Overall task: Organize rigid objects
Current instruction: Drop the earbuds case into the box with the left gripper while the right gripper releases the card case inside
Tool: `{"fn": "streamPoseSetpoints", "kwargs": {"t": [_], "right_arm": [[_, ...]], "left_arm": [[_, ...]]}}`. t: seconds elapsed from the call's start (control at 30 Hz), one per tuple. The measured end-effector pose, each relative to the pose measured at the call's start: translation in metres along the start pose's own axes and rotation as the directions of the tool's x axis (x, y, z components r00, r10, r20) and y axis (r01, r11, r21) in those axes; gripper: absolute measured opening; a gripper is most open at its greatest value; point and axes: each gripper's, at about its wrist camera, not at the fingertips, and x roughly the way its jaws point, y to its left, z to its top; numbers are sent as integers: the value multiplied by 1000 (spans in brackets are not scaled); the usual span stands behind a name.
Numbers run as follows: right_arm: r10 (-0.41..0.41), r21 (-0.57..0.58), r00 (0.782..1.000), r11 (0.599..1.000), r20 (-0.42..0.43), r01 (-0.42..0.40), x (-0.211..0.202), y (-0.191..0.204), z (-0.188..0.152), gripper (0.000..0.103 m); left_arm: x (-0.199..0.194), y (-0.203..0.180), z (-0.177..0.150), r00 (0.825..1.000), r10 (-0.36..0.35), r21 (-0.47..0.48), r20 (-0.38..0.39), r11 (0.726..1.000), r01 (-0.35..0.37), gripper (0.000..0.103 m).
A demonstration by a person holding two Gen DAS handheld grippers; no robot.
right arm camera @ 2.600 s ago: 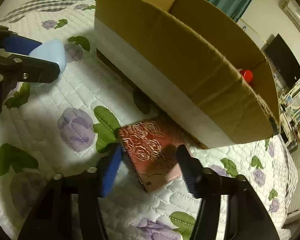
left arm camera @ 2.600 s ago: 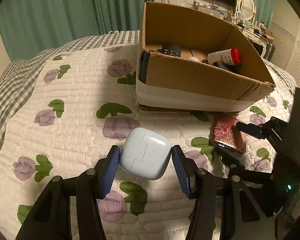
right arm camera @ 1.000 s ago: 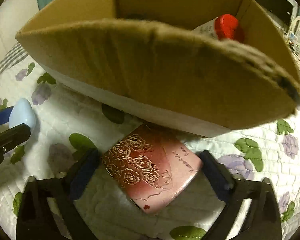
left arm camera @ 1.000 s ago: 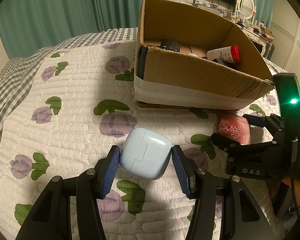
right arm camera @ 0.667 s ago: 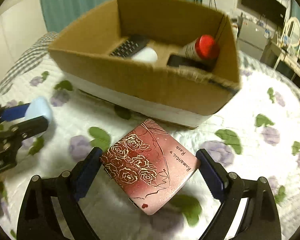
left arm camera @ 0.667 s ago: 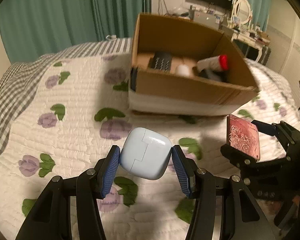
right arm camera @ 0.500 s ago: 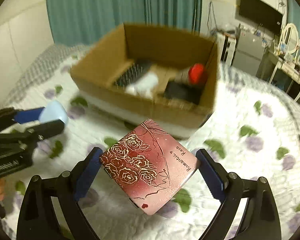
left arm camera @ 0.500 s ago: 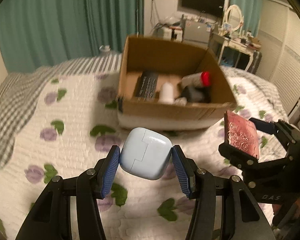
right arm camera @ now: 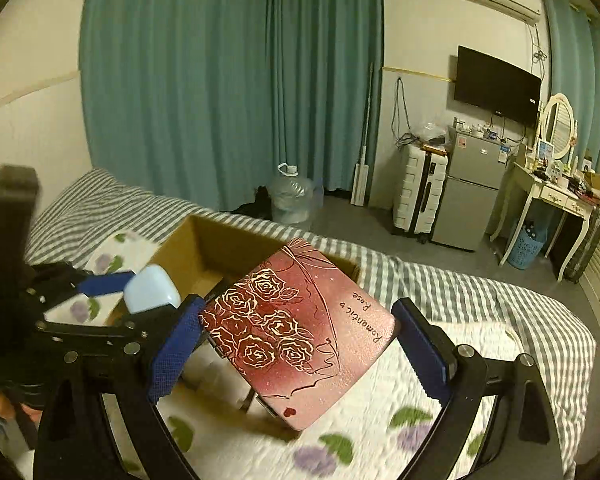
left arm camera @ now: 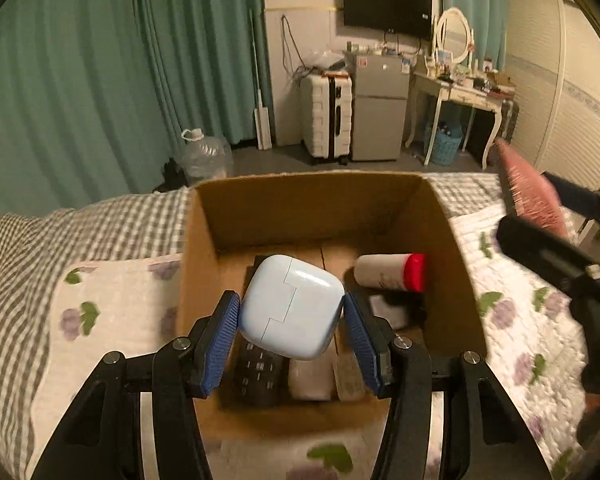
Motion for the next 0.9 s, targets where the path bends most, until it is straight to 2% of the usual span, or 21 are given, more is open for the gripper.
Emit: {"fn": "streamPoseSetpoints", "kwargs": {"t": [0.13,0.2,0.43,0.6,0.9], "right_arm": [[26,41,999,999,-22,-25,22,-19,-8,94],[28,50,999,998,-32,-27,29,-23,-12,94],[19,34,999,999,-27,-18,23,-15,-11,94],[36,13,999,999,-37,-36,30,-4,-4,94],[100,-17,984,994,-148,-104,114,18,11,94]], "left_arm": [[32,-8,0,999,8,27,-35,1000,-7,57],[35,-9,2,999,36,29,-18,999,-35,60],[10,-3,7,997,73,35,29,997,-74,63],[-14,22,2,996,67,-9,53,998,-67,64],[-13,42,-2,991,106,2,86,994,-107,66]]}}
